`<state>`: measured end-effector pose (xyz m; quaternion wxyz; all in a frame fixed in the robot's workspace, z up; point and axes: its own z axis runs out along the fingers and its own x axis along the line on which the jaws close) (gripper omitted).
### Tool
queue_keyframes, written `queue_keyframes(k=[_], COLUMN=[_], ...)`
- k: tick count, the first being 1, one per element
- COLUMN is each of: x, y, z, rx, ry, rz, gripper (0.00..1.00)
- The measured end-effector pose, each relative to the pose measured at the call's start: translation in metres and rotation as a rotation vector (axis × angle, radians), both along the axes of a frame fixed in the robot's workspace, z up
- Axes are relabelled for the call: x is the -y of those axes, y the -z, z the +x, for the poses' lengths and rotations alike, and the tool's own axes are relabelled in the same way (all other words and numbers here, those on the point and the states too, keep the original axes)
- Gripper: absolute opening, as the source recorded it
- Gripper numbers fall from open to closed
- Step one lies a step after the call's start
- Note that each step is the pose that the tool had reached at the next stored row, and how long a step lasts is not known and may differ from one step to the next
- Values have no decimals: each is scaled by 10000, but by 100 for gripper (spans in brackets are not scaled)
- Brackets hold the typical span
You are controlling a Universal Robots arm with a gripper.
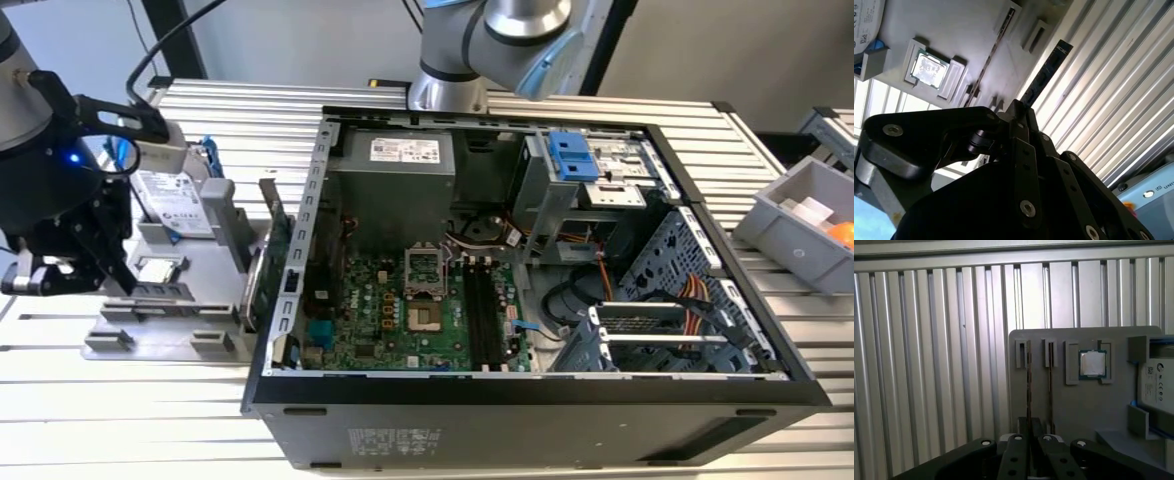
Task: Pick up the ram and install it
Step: 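Pick up the ram and move it above insertion slot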
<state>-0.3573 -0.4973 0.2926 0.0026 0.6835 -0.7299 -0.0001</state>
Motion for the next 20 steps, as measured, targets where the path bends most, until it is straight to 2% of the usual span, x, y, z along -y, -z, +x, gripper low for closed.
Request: queue_keyframes(k=[20], x=[-1], y=[-255], z=[-1], rx=[0], ry=[1], rz=[0], gripper=[0])
